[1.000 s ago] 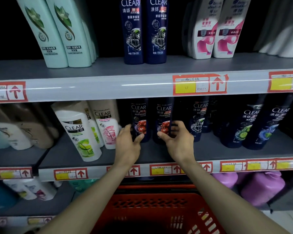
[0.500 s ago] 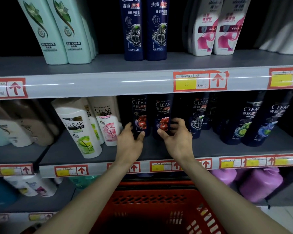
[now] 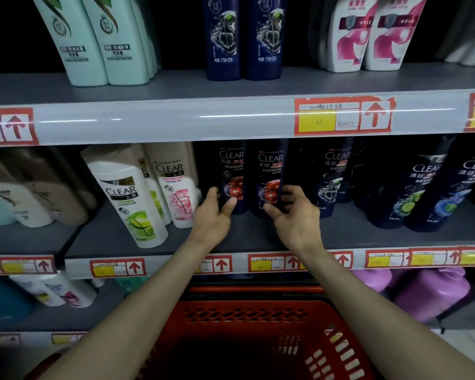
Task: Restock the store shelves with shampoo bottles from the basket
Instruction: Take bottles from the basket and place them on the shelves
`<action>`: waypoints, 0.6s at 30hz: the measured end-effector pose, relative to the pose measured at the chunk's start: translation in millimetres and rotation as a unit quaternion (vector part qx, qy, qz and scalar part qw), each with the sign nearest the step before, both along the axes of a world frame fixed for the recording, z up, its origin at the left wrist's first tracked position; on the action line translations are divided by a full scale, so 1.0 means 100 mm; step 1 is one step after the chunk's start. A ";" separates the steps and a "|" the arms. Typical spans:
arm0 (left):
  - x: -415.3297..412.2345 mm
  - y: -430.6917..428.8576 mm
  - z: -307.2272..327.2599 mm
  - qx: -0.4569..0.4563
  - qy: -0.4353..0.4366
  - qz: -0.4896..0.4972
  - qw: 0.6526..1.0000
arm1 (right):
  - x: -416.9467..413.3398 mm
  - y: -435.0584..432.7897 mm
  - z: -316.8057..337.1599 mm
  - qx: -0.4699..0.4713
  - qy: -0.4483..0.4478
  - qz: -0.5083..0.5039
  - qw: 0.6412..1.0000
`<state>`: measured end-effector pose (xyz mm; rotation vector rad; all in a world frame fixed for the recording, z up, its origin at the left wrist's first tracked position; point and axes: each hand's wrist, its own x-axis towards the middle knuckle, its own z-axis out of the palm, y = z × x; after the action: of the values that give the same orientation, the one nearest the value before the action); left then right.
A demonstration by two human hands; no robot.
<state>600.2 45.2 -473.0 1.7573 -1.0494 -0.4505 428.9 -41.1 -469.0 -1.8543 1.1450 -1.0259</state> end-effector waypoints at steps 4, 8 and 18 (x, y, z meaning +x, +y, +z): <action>0.03 -0.01 -0.03 -0.007 -0.003 -0.011 1.000 | 0.01 -0.01 -0.01 0.000 0.000 0.004 1.000; 0.04 0.03 -0.03 -0.004 -0.003 -0.030 1.000 | -0.01 -0.01 0.01 0.010 0.002 0.005 1.000; 0.02 0.17 0.07 0.018 0.010 -0.051 0.998 | -0.12 0.09 0.09 0.017 0.024 0.023 0.999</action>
<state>601.7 62.0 -465.6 1.7329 -1.1275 -0.5531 416.5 -32.3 -460.1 -1.8776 1.1364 -0.9358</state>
